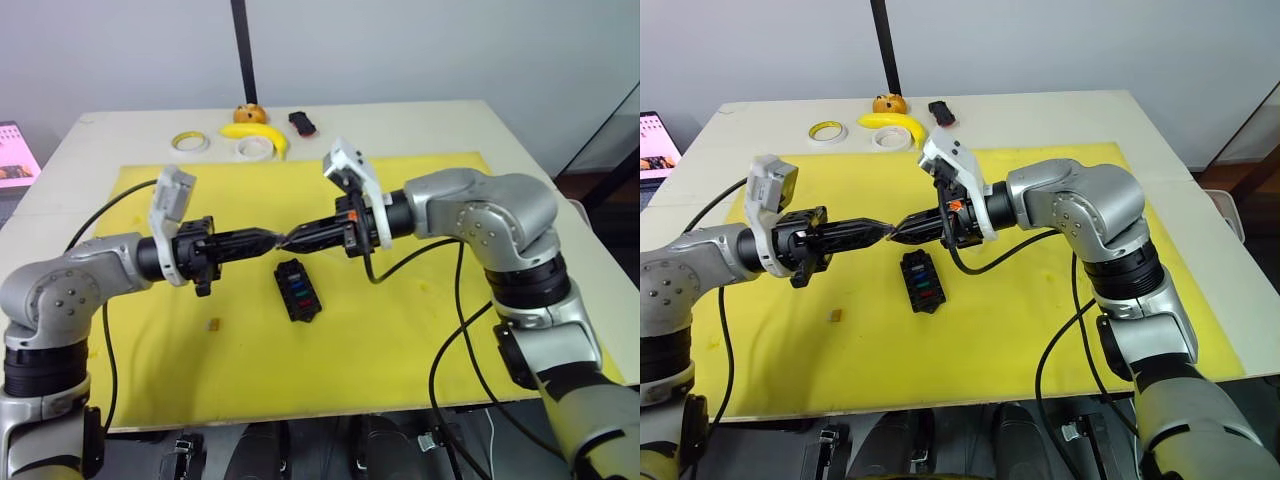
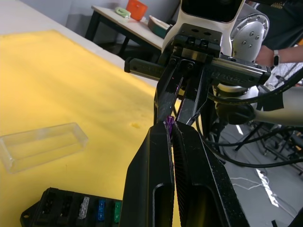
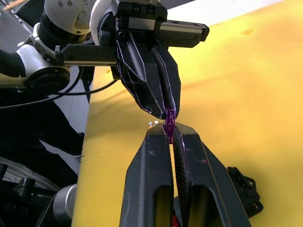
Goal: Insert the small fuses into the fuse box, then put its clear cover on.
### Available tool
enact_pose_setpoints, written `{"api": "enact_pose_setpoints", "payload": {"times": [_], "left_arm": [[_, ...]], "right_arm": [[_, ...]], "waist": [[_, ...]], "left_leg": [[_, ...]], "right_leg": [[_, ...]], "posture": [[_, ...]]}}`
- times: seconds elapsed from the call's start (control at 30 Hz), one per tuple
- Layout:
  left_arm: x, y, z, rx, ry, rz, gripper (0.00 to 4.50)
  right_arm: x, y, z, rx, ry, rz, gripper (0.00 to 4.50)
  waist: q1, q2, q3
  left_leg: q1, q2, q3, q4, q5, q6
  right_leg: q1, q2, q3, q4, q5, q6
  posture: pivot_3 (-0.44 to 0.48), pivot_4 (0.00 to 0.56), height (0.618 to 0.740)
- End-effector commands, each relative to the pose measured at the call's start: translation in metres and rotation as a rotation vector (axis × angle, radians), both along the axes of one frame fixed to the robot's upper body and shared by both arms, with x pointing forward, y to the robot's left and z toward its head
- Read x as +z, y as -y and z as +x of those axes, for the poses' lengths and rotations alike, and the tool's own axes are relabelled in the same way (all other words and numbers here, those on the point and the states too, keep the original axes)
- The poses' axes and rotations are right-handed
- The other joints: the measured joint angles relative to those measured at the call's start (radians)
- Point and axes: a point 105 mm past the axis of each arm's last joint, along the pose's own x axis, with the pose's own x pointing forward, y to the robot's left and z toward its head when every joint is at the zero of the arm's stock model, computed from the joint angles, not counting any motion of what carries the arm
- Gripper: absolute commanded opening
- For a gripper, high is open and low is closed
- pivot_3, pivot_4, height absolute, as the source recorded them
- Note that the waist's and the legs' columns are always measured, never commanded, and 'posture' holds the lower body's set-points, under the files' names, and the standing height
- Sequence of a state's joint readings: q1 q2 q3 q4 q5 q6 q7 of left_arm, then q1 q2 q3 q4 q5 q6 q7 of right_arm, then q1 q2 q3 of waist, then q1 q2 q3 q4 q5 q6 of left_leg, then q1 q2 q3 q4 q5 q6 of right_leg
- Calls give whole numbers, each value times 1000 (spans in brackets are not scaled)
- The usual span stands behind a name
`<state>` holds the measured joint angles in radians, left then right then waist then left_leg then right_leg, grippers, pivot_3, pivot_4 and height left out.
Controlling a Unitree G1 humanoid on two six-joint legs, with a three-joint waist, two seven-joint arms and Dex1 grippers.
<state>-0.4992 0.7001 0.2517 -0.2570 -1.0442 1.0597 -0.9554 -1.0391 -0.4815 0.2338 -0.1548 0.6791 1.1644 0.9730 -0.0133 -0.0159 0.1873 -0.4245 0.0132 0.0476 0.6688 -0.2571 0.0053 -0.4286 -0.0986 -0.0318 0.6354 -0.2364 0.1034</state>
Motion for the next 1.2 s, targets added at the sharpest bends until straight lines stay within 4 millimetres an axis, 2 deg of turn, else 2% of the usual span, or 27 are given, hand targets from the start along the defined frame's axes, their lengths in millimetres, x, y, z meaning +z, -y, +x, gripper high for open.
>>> {"api": "enact_pose_setpoints", "payload": {"times": [0.03,0.17,0.3,0.5,0.67,0.8,1.0,1.2], "left_arm": [[6,1,-4,3,47,-4,0],[-1,-5,-4,22,50,45,0],[-5,-14,0,74,86,128,1466],[-27,-33,4,148,191,384,4438],[-49,-35,3,147,225,494,4438],[-56,-30,1,145,245,510,4438],[-66,-29,1,149,261,553,4438],[-66,-25,-1,146,264,541,4438]], "right_arm": [[8,-8,-12,70,53,6,46],[8,-8,-13,76,61,-1,46],[8,-6,-12,88,127,-40,0],[2,-5,0,101,256,-133,0],[-6,-14,20,100,412,-278,0],[-10,-16,29,169,516,-443,0],[-11,-27,37,206,519,-509,0],[-26,-27,41,250,521,-605,0]], "waist": [[0,0,0],[0,0,0],[0,0,0],[-2,0,0],[-2,1,0],[1,1,0],[-2,1,0],[0,1,0]], "left_leg": [[0,0,0,0,0,0],[0,0,0,0,0,0],[0,0,0,0,0,0],[0,-1,1,-2,0,0],[0,0,2,-2,0,0],[-1,0,1,-2,0,0],[-1,0,2,-2,0,0],[-1,0,2,-2,0,0]], "right_leg": [[0,0,0,0,0,0],[0,0,0,0,0,0],[0,0,0,0,0,0],[0,0,0,-2,0,0],[-1,1,0,-2,0,-1],[-2,1,0,-2,0,-1],[-2,1,0,-2,0,-1],[-2,1,0,-2,0,-1]], "posture": [[0,150,740],[0,150,740],[0,150,740],[0,150,740],[0,150,740],[0,150,740],[0,150,740],[0,150,740]]}}
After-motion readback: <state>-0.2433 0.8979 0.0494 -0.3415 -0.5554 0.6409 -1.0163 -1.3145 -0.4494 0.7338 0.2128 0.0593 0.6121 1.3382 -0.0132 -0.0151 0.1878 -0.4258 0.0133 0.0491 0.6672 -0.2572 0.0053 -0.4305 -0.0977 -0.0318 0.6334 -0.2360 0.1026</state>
